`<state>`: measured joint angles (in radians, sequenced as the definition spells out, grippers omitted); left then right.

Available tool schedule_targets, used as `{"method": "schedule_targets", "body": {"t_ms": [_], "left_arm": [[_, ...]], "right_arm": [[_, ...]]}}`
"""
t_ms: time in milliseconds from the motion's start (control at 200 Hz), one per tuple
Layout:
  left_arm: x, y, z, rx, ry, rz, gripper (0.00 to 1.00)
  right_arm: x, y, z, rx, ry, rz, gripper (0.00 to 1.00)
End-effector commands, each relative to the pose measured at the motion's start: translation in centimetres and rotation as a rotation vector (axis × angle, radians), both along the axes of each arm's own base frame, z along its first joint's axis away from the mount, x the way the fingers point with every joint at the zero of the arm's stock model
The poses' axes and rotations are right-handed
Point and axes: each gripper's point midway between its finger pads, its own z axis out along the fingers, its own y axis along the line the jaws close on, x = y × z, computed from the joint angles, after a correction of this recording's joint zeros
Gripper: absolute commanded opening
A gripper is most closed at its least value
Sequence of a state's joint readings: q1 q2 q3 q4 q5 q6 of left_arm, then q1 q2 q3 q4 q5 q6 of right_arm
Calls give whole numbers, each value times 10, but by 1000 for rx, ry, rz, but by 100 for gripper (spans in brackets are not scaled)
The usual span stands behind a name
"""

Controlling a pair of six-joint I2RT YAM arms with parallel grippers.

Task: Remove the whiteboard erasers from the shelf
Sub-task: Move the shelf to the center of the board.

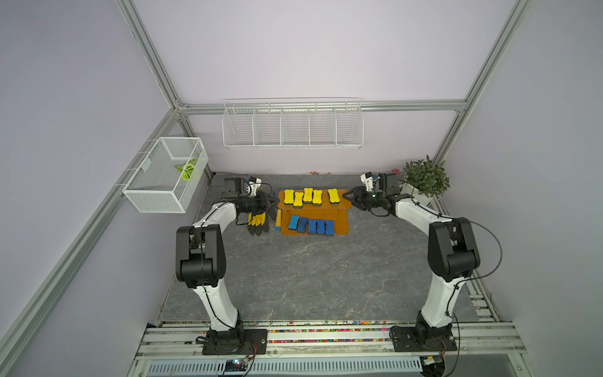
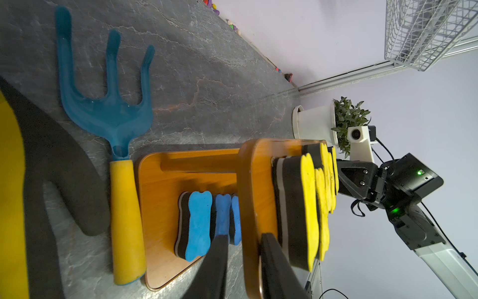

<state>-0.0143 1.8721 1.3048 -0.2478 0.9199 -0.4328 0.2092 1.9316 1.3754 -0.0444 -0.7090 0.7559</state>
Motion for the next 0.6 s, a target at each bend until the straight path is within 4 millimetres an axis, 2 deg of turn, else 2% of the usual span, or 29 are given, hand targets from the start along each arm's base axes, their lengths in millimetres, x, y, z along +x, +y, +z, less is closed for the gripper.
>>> {"method": "schedule_targets", "body": {"t_ms": [0, 360, 595], "left_arm": [[-5, 0, -24, 18, 63, 0, 27], [-13, -12, -22, -7, 65, -32, 27], [-17, -21, -13, -33, 54, -57, 17]], "right_arm": [[-4, 5, -8, 35, 21, 17, 46], [-10, 4, -10, 46, 22, 13, 26], [-14, 0, -7, 39, 16, 0, 16]]}}
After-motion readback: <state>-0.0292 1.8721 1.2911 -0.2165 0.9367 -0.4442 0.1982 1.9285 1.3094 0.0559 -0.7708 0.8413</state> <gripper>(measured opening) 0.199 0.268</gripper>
